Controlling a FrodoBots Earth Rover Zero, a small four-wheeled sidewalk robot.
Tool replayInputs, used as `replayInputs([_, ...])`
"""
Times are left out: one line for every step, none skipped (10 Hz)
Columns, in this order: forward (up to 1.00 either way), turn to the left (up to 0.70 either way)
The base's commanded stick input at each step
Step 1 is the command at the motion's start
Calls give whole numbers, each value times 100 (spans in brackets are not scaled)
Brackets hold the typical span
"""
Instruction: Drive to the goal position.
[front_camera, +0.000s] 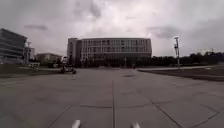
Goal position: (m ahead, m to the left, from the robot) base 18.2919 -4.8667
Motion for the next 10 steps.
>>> replayInputs([70,0])
replayInputs([70,0])
replayInputs([70,0])
replayInputs([70,0])
replayInputs([70,0])
replayInputs([70,0])
replayInputs([70,0])
replayInputs([70,0])
replayInputs([70,0])
replayInputs([70,0])
